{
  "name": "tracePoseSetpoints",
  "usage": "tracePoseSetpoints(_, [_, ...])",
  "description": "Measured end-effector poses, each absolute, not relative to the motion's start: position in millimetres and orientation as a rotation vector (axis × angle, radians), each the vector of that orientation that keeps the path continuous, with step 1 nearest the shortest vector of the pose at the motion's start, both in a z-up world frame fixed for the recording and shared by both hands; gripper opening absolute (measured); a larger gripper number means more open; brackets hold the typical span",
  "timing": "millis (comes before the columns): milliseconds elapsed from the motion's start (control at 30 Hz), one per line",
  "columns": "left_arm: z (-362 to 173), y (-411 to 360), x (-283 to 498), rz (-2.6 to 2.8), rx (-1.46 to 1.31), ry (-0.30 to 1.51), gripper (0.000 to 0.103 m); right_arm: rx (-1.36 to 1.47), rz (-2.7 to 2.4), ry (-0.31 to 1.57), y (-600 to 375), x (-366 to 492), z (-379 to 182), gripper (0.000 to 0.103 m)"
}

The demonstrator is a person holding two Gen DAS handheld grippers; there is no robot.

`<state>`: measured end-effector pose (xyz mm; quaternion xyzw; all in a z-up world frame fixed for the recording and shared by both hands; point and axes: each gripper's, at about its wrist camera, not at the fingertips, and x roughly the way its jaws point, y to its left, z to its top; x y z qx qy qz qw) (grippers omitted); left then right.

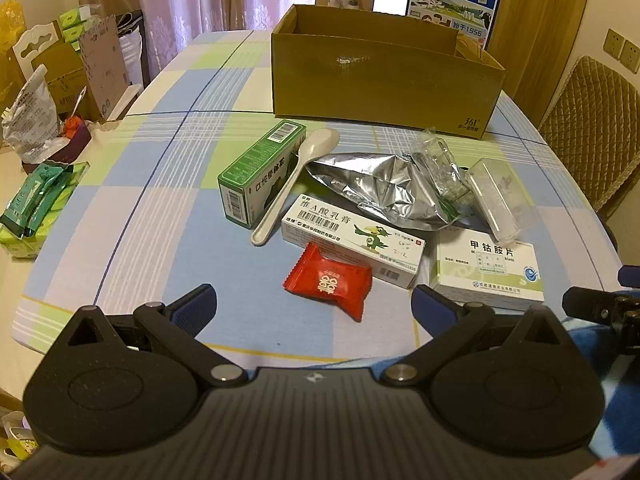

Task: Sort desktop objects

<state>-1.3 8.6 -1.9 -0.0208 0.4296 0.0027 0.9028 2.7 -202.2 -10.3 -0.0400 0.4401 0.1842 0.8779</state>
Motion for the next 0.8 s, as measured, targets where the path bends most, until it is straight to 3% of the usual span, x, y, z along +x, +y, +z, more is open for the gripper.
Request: tracePoseSetpoints(800, [-1.7, 10.6, -0.1, 0.000, -0.063, 0.894, 0.102, -0.087, 0.385, 0.918, -202.0, 2.0, -9.5, 0.101])
